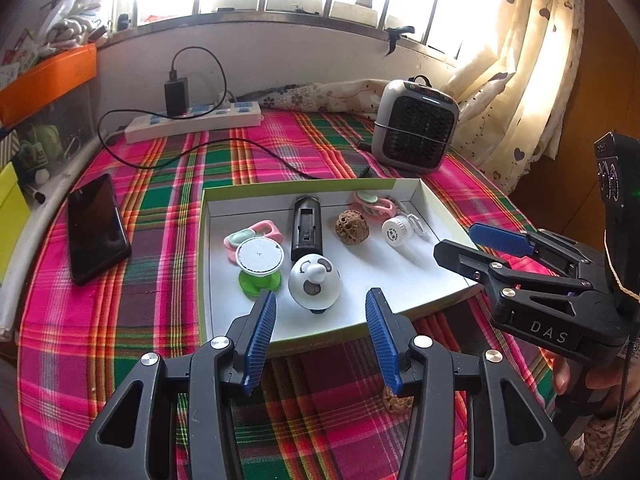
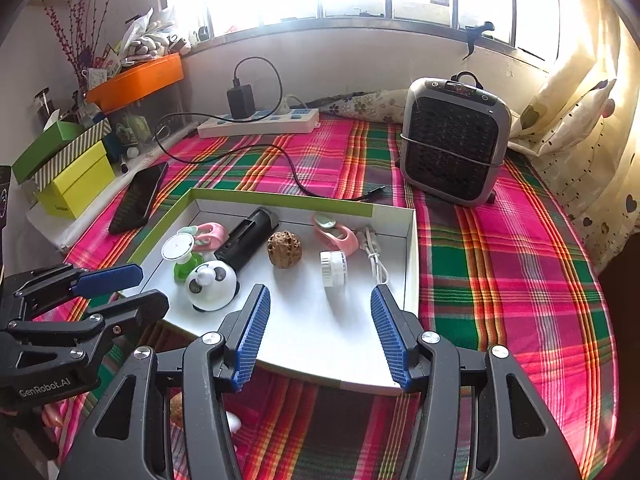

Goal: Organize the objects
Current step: 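Withdraw both open tools from the box back over the table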

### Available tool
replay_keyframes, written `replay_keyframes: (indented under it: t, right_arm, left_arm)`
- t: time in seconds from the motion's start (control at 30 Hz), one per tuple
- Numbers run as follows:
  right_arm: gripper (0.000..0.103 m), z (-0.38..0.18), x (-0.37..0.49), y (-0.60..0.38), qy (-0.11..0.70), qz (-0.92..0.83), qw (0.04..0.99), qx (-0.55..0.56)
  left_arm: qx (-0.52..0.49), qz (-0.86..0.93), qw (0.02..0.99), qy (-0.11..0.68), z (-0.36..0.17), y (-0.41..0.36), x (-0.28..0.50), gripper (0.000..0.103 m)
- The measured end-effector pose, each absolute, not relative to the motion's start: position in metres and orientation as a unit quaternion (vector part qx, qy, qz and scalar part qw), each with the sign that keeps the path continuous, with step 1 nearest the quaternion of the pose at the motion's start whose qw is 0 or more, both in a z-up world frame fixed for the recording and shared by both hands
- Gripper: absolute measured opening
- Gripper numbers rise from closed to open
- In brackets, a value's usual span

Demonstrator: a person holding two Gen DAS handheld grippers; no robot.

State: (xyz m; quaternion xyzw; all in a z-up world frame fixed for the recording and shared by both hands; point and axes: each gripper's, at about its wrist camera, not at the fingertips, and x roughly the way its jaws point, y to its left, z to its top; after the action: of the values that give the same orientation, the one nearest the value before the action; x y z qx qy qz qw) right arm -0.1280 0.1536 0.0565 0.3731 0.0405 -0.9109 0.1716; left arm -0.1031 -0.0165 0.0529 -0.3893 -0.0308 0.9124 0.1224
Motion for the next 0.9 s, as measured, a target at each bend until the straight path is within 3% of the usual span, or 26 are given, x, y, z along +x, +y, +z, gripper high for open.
replay_keyframes:
  t: [0.9]
  right_arm:
    - [0.054,0.038,-0.083,0.176,0.036,-0.909,0.165,0.381]
  left_arm:
    - [-0.413,0.886,0.206,-0.045,0.032,0.003,-0.067,0.045]
